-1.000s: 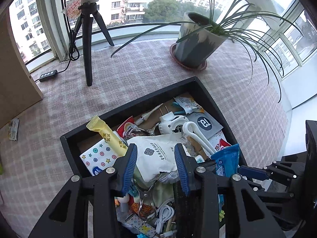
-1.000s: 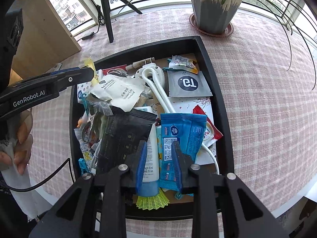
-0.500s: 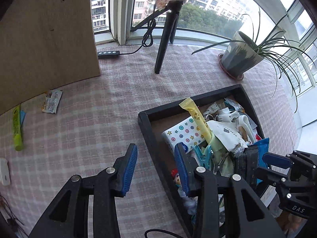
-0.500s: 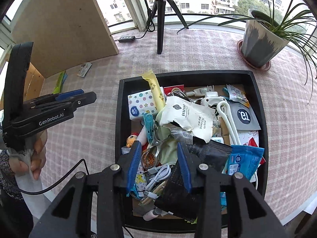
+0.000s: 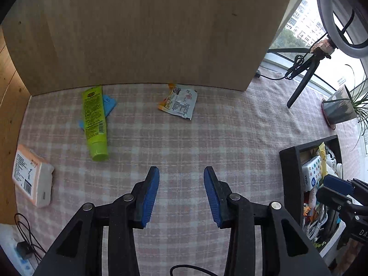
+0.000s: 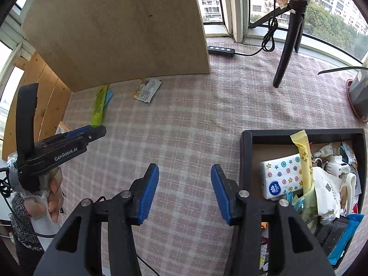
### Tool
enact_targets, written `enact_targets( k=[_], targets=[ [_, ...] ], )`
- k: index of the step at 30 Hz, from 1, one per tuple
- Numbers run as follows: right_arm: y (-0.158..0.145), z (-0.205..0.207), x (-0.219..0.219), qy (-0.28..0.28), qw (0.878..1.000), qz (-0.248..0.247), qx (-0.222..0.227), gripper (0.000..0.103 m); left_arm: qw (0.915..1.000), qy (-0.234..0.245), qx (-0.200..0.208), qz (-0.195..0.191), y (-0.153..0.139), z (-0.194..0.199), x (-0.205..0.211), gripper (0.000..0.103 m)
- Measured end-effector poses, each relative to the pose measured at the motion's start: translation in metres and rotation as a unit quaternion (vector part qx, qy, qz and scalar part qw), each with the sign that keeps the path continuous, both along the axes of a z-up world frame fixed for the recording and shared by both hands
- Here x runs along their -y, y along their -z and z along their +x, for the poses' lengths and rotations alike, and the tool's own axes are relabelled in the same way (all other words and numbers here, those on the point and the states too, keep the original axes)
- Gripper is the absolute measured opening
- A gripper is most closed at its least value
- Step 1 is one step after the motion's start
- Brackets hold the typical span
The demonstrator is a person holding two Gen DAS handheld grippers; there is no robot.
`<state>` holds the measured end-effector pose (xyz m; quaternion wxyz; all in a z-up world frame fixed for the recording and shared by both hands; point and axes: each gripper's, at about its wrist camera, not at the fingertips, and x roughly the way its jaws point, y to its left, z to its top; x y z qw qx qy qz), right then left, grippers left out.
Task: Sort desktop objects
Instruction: 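Grasp the green squeeze tube lying on the blue stand with the left gripper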
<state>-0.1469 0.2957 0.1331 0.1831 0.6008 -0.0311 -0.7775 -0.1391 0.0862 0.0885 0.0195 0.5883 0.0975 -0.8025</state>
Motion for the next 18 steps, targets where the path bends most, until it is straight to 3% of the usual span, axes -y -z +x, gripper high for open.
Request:
enact_targets(
  k=[8,10,12,18],
  targets=[
    [0.032,-0.043,0.095,-0.02,0.999,-0.019,0.02,0.046,0.9966,-0.078,0.015,0.024,0.034,-0.024,0.103,0.038],
    [0.04,-0.053,0.112,-0.021,0.999,-0.015,0.02,0.045,0.9965,-0.079,0.015,0.022,0.041,-0.033,0.112,0.04],
    [0.048,-0.063,0.123,-0.016,1.0,-0.007,0.021,0.045,0.9974,-0.069,0.02,0.011,0.051,-0.044,0.115,0.049],
    [0.067,-0.091,0.136,0.0,0.999,-0.021,0.048,0.045,0.9977,-0.06,0.032,-0.011,0.077,-0.069,0.118,0.051]
  ],
)
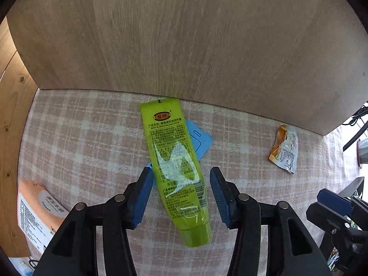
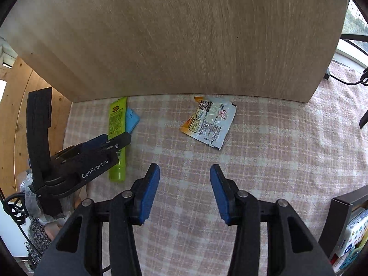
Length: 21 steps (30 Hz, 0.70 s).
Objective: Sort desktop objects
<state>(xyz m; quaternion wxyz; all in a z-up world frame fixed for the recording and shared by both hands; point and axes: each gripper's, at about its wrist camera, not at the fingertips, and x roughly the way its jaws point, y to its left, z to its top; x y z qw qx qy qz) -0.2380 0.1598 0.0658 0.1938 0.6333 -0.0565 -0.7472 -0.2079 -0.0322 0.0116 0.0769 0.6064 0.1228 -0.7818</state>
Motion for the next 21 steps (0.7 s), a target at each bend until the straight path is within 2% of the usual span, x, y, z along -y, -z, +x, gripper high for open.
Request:
enact_targets(
  k=[4,10,13,15,21],
  targets=[
    [0.008,-0.009,0.011,-0.001,1.0,-0.007,0.01,0.039,0.9997,0.013,-0.003,-0.02,0.007,-0.01,-0.001,0.054],
    [0.02,-0.013,0.027,-0.016,0.999,-0.018,0.026,0.024,0.9993,0.03,-0.02,-0.011,0.012,-0.01,-0.002,0.051],
    [0.026,-0.008,0.026,-0.017,0.999,-0.022,0.033,0.023,0.9988,0.034,-0.031,-0.012,0.012,-0.001,-0.007,0.048],
    [0.03,-0.002,0.021,-0.017,0.999,-0.025,0.041,0.023,0.9983,0.039,-0.04,-0.011,0.011,0.008,-0.013,0.041],
    [0.039,0.027,-0.003,-0.017,0.997,-0.033,0.062,0.022,0.9976,0.048,-0.05,0.002,0.011,0.045,-0.052,0.04]
  ],
)
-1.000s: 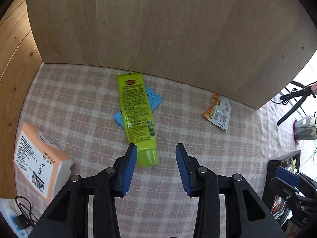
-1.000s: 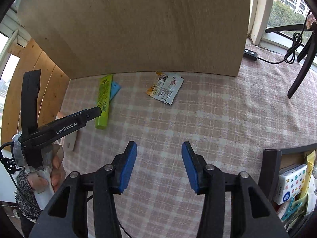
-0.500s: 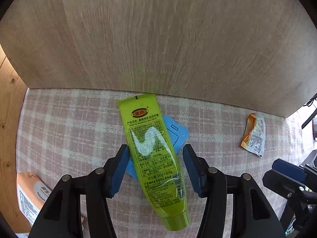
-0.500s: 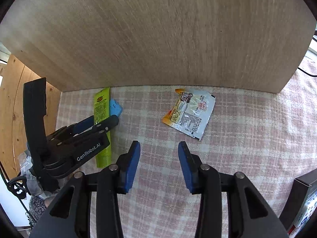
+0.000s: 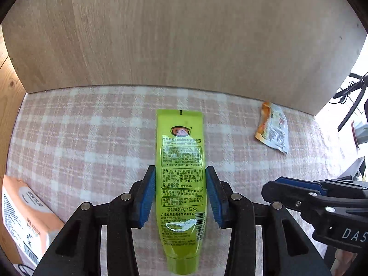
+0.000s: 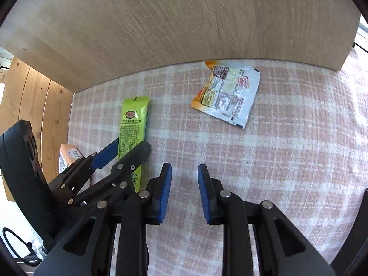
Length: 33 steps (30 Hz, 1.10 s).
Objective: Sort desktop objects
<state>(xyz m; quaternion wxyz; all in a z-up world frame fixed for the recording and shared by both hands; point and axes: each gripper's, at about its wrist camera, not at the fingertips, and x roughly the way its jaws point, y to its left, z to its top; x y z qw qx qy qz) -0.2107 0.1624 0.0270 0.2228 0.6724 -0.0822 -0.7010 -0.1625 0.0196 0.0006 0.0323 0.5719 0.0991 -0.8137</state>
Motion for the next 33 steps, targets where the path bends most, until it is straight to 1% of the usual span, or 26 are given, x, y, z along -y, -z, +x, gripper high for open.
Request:
enact_targets(
  k=[3,8,11,13,14,16,17,18,19,22,25,26,29,32,33],
  targets=[
    [0.003,0.016,-0.021,0.006,1.0,-0.007,0.009,0.022,0.9998,-0.003,-0.003,0.019,0.001,0.027,-0.024,0.04],
    [0.005,0.047,-0.057,0.009,1.0,-0.015,0.025,0.022,0.9987,0.012,-0.006,0.048,0.003,0.072,-0.073,0.04],
    [0.002,0.066,-0.076,0.004,1.0,-0.002,0.016,0.022,0.9976,0.008,-0.008,0.068,0.003,0.099,-0.107,0.04],
    [-0.001,0.076,-0.088,-0.001,1.0,0.013,0.004,0.022,0.9969,0.019,-0.005,0.076,0.003,0.116,-0.134,0.04],
    [-0.002,0.08,-0.093,0.0,1.0,0.016,0.003,0.022,0.9968,0.027,-0.002,0.075,0.0,0.107,-0.136,0.04],
    [-0.006,0.087,-0.106,0.002,1.0,0.008,0.004,0.022,0.996,0.047,0.006,0.076,-0.003,0.108,-0.15,0.04],
    [-0.008,0.089,-0.114,0.008,1.0,0.007,0.003,0.022,0.9956,0.054,0.012,0.075,-0.004,0.104,-0.146,0.04],
    [-0.01,0.093,-0.121,0.012,1.0,0.005,0.001,0.022,0.996,0.05,0.016,0.073,-0.006,0.107,-0.148,0.04],
    [-0.013,0.097,-0.125,0.014,1.0,0.001,-0.001,0.022,0.9963,0.042,0.015,0.073,-0.015,0.114,-0.13,0.04],
    [-0.018,0.111,-0.13,0.014,1.0,-0.007,-0.003,0.021,0.9966,0.033,0.008,0.075,-0.027,0.128,-0.114,0.04],
    [-0.016,0.12,-0.129,0.01,1.0,-0.016,0.004,0.022,0.9964,0.046,0.008,0.071,-0.034,0.147,-0.098,0.04],
    [-0.014,0.123,-0.127,0.009,1.0,-0.018,0.007,0.022,0.9961,0.054,0.011,0.069,-0.03,0.143,-0.102,0.04],
    [-0.004,0.128,-0.117,0.013,0.999,-0.027,0.02,0.022,0.995,0.073,0.019,0.066,-0.029,0.149,-0.105,0.039],
    [0.001,0.129,-0.112,0.019,0.998,-0.044,0.038,0.022,0.9927,0.092,0.027,0.073,-0.024,0.151,-0.114,0.039],
    [0.002,0.13,-0.111,0.02,0.998,-0.043,0.039,0.022,0.9912,0.102,0.029,0.079,-0.022,0.151,-0.119,0.039]
  ],
)
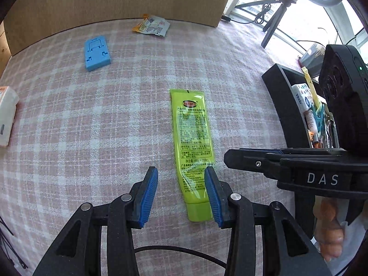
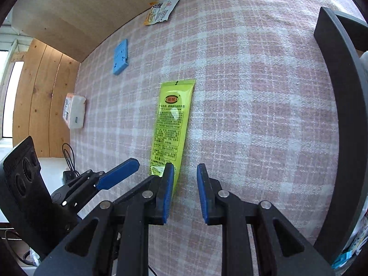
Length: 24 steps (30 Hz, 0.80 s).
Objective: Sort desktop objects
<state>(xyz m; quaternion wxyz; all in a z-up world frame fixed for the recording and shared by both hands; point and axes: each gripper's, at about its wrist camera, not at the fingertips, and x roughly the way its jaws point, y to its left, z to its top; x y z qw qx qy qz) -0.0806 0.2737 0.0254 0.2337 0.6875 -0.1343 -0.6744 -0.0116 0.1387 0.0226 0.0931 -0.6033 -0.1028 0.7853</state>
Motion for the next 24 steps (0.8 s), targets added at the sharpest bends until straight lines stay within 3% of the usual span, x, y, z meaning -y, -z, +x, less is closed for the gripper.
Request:
enact_targets(
  k=[5,12,18,24],
  targets=[
    [0.013,-0.001,0.005,-0.001,0.999,-0.025,0.026,0.022,0.9997,0.025,0.007,0.004,0.013,-0.001,-0.015,0.039],
    [0.0,0.004,0.002,0.0,1.0,-0.011,-0.013,0.023,0.9995,0.032,-0.001,-0.001,0.009,0.001,-0.027,0.039],
    [-0.032,0.003,-0.034,0.024,0.999,-0.018,-0.035,0.023,0.9985,0.049,-0.025,0.004,-0.017,0.004,-0.053,0.039],
    [-0.072,0.003,-0.101,0.059,0.996,-0.012,-0.06,0.023,0.9942,0.093,-0.051,0.021,-0.057,-0.01,-0.101,0.039]
  ],
)
